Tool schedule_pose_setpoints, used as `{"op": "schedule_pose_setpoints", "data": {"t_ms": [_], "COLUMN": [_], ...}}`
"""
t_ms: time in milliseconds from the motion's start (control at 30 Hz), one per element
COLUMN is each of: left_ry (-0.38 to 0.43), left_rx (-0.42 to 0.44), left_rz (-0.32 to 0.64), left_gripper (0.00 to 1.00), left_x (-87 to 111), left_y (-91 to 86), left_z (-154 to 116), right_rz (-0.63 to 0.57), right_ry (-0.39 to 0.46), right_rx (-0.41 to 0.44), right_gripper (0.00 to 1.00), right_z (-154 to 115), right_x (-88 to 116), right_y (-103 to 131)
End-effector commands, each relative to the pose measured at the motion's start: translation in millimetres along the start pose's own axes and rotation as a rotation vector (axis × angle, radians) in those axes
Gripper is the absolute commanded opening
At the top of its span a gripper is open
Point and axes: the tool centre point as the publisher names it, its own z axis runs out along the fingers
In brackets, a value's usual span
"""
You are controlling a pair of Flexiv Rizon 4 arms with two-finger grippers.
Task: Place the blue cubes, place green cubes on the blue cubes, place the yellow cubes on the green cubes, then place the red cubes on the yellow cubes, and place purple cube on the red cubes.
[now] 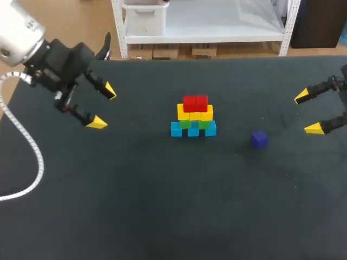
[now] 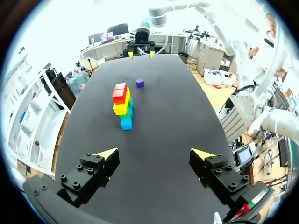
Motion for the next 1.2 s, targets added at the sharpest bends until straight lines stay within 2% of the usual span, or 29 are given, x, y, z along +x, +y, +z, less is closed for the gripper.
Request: {"op": "schedule_pose_setpoints", "data": {"t_ms": [33, 333, 533, 700, 1200], "left_ry": [-0.007, 0.003, -0.004, 0.017, 0.017], "left_rx": [0.016, 0.01, -0.019, -0.033, -0.033], "left_rz": [0.012, 0.005, -0.047, -0.056, -0.056], "left_gripper": [1.0, 1.0, 1.0, 1.0, 1.0], "left_x": [3.4, 12.9, 23.2, 24.7, 24.7], "left_y": [0.3, 3.5, 8.6, 13.9, 13.9], "left_z": [-7, -15, -17, -22, -22], "right_rz": [-0.001, -0.001, -0.001, -0.001, -0.001], "right_ry": [-0.001, -0.001, -0.001, -0.001, -0.001], "right_rx": [0.0, 0.0, 0.0, 0.0, 0.0], "right_gripper": [1.0, 1.0, 1.0, 1.0, 1.0], "right_z": [0, 0, 0, 0, 0], "right_x": [0, 0, 0, 0, 0], "right_y": [0, 0, 0, 0, 0]}}
